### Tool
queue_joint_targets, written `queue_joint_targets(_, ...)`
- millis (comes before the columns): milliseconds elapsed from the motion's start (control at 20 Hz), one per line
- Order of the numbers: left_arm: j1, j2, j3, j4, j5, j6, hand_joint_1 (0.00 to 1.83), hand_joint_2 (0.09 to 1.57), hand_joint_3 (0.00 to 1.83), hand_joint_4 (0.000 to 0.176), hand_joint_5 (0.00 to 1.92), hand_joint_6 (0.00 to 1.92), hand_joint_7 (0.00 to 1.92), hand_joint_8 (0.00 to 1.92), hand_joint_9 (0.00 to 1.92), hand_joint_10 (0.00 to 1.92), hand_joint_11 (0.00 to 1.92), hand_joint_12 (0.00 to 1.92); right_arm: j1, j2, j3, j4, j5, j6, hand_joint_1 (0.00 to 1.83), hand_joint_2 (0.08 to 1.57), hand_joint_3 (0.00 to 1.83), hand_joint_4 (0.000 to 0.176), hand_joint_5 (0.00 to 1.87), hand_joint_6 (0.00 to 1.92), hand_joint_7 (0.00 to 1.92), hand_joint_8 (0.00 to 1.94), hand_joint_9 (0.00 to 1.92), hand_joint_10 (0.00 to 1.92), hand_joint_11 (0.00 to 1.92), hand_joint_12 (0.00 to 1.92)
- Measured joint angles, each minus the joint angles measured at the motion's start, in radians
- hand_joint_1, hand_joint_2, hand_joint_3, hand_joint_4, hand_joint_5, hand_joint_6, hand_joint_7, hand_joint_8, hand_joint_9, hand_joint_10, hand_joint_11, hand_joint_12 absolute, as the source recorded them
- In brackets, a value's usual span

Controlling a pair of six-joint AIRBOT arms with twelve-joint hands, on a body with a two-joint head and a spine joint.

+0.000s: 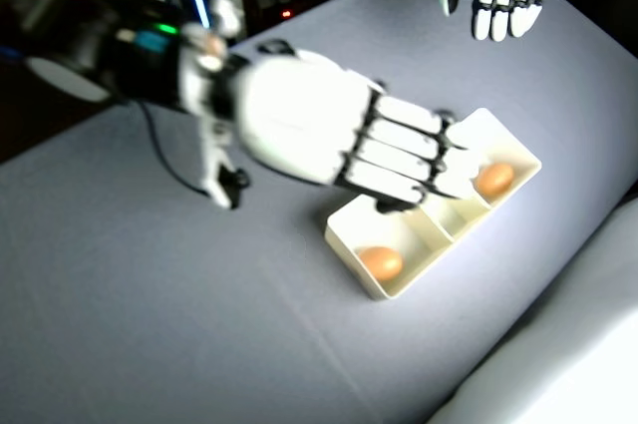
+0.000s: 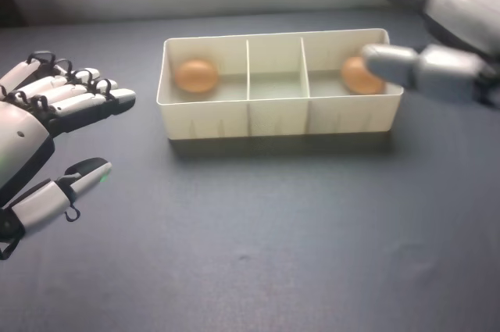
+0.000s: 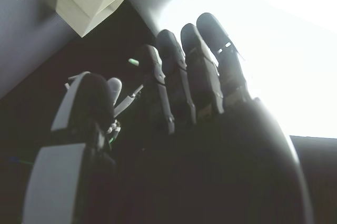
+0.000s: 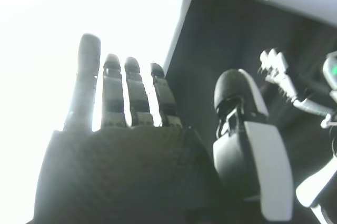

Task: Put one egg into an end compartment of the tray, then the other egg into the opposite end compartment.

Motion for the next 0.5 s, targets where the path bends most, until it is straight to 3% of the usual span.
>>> queue_joint_targets(50,0.005,0.003,-0.003,-0.003,-0.001,0.0,0.61,1.41,0.0,0.0,0.3,0.0,0.26,0.0,0.22,0.02,0.0,0.92,-0.035,0.011,-0.024,0.005,0.034,0.004,0.15,1.37,0.0,0.037,0.0,0.0,0.0,0.0,0.0,0.14,0.0,1.57)
queue_joint_targets(150,0.016,0.005,-0.01,0.004,-0.037,0.0,0.66,1.41,0.0,0.013,0.22,0.0,0.16,0.0,0.14,0.0,0.0,0.69,-0.119,0.052,-0.083,-0.008,0.145,0.022,0.14,1.36,0.0,0.041,0.0,0.0,0.0,0.0,0.0,0.01,0.0,0.99)
queue_joint_targets(200,0.029,0.006,-0.018,-0.008,-0.056,-0.002,0.68,1.41,0.0,0.016,0.16,0.0,0.1,0.0,0.08,0.0,0.0,0.57,-0.187,0.078,-0.111,-0.021,0.237,0.049,0.11,1.34,0.0,0.072,0.0,0.0,0.0,0.0,0.0,0.0,0.0,0.84)
queue_joint_targets(250,0.042,0.006,-0.018,-0.021,-0.065,-0.001,0.64,1.41,0.0,0.039,0.08,0.0,0.02,0.0,0.02,0.0,0.0,0.35,-0.23,0.089,-0.124,-0.019,0.291,0.066,0.09,1.34,0.0,0.084,0.0,0.0,0.0,0.0,0.0,0.0,0.0,0.68)
queue_joint_targets(300,0.053,0.006,-0.023,-0.038,-0.073,-0.001,0.6,1.41,0.0,0.028,0.02,0.0,0.0,0.0,0.0,0.0,0.0,0.1,-0.265,0.098,-0.138,-0.006,0.334,0.077,0.12,1.38,0.0,0.078,0.0,0.0,0.0,0.0,0.0,0.0,0.0,0.15)
queue_joint_targets(350,0.064,0.006,-0.024,-0.058,-0.09,-0.001,0.58,1.41,0.0,0.005,0.0,0.0,0.0,0.0,0.0,0.0,0.0,0.02,-0.316,0.113,-0.163,0.019,0.39,0.08,0.16,1.4,0.01,0.079,0.0,0.0,0.0,0.0,0.0,0.0,0.0,0.03)
queue_joint_targets(400,0.077,0.006,-0.027,-0.071,-0.112,0.0,0.5,1.4,0.0,0.0,0.0,0.0,0.0,0.0,0.0,0.0,0.0,0.0,-0.365,0.126,-0.182,0.029,0.438,0.081,0.2,1.42,0.01,0.058,0.0,0.0,0.0,0.0,0.0,0.0,0.0,0.01)
queue_joint_targets(450,0.087,0.006,-0.034,-0.079,-0.131,0.0,0.43,1.4,0.0,0.0,0.0,0.0,0.0,0.0,0.0,0.0,0.0,0.0,-0.412,0.143,-0.203,0.043,0.476,0.084,0.2,1.41,0.0,0.053,0.0,0.0,0.0,0.0,0.0,0.0,0.0,0.0)
queue_joint_targets(500,0.09,0.006,-0.038,-0.076,-0.138,0.0,0.38,1.39,0.0,0.017,0.0,0.0,0.0,0.0,0.0,0.0,0.0,0.0,-0.455,0.161,-0.222,0.057,0.51,0.089,0.16,1.39,0.0,0.055,0.0,0.0,0.0,0.0,0.0,0.0,0.0,0.0)
